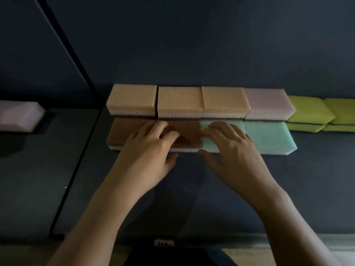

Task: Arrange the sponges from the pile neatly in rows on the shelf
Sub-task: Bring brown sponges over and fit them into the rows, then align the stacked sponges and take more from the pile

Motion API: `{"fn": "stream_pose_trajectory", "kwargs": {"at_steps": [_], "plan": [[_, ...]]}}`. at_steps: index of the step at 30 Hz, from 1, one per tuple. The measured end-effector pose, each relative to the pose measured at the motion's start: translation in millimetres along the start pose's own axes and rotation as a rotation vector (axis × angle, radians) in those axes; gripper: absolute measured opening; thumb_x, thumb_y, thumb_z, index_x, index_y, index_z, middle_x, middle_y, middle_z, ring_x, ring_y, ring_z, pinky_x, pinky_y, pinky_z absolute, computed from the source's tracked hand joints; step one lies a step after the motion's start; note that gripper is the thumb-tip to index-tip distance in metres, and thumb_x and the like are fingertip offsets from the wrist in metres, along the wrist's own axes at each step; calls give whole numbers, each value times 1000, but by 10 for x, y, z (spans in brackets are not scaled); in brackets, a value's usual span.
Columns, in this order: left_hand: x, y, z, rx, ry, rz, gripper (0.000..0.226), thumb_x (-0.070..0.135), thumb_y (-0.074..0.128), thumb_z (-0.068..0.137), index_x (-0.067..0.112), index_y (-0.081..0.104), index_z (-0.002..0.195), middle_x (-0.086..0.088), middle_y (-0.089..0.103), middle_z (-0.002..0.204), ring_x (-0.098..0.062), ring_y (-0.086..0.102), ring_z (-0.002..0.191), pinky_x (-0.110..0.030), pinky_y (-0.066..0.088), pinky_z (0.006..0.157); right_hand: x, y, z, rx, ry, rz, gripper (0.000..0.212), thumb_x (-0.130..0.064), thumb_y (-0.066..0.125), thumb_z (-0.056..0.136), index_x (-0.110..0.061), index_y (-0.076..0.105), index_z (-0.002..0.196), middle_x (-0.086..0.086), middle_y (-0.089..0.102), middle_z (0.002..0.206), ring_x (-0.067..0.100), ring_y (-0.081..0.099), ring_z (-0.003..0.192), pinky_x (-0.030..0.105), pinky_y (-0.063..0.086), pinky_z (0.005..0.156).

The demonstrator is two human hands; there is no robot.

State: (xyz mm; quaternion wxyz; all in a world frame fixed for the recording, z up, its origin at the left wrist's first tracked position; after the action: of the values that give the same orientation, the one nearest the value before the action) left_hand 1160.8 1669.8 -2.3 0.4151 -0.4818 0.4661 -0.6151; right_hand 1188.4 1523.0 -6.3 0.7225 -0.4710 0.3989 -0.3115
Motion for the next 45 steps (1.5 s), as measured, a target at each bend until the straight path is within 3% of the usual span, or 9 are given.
{"fn": "stream_pose_trajectory", "kwargs": {"at_steps": [7, 10, 15, 20, 23, 31, 38, 45], "plan": [[15, -19, -80, 56, -55, -7, 51, 33, 64, 85, 25, 54, 134, 4, 45, 141, -21, 49, 125, -43, 47, 99, -5, 6, 2, -60, -38, -16, 44, -44, 62, 90, -25, 58, 129, -1, 54, 135, 22, 52, 123, 43, 45, 98], [57, -88, -145, 100, -72, 0, 49, 33, 64, 85, 24, 56, 133, 4, 48, 139, -20, 53, 121, -41, 50, 95, -83, -140, -10, 26, -86, 74, 35, -37, 60, 93, -22, 64, 125, 0, 59, 131, 23, 57, 118, 42, 48, 95], [-73, -314, -418, 191, -149, 53, 35, 33, 65, 85, 21, 63, 118, 5, 58, 124, -19, 60, 105, -25, 44, 72, -438, -229, 11, 109, -207, 276, 23, -24, 62, 93, -20, 67, 115, -4, 65, 115, 19, 62, 104, 40, 54, 82], [-591, -511, -957, 208, -301, 94, 38, 40, 51, 87, 21, 63, 117, 7, 57, 123, -16, 61, 101, -27, 48, 71, -1107, 28, 82, 23, -344, 305, 24, -28, 60, 93, -20, 66, 115, -4, 64, 114, 18, 61, 105, 37, 52, 84], [-991, -610, -1308, 221, -389, 106, 37, 39, 56, 86, 22, 64, 117, 6, 58, 121, -19, 62, 98, -30, 49, 68, -1607, 162, 119, 0, -428, 327, 27, -31, 58, 93, -21, 64, 118, -5, 63, 116, 16, 60, 104, 32, 51, 85], [-2041, -1030, -2055, 244, -512, 140, 40, 47, 48, 86, 27, 62, 118, 10, 58, 119, -17, 61, 101, -33, 52, 74, -2924, 553, 405, -44, -525, 316, 30, -31, 65, 91, -21, 63, 119, -4, 61, 120, 20, 59, 109, 41, 53, 87], [-2790, -1333, -2418, 287, -483, 162, 34, 40, 63, 87, 25, 64, 118, 9, 60, 117, -15, 61, 102, -30, 50, 74, -3838, 962, 1250, -100, -441, 247, 41, -32, 66, 89, -18, 59, 127, 5, 54, 130, 27, 53, 116, 46, 49, 91], [-3272, -1468, -2646, 329, -449, 144, 36, 39, 65, 86, 26, 64, 119, 10, 61, 116, -13, 62, 101, -29, 50, 76, -3937, 1715, 1884, -280, -222, 51, 61, -39, 60, 92, -27, 36, 147, 13, 34, 150, 38, 32, 137, 52, 34, 109]]}}
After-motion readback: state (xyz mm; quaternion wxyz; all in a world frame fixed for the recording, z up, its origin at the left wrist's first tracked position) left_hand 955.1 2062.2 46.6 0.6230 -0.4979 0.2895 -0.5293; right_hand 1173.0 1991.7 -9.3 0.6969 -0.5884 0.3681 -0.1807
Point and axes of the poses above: each hand's wrist, its own z-axis towards the middle knuckle, its own y-axis out of the palm, x = y × z, the point moved 10 cm from there along z, towards the middle knuckle
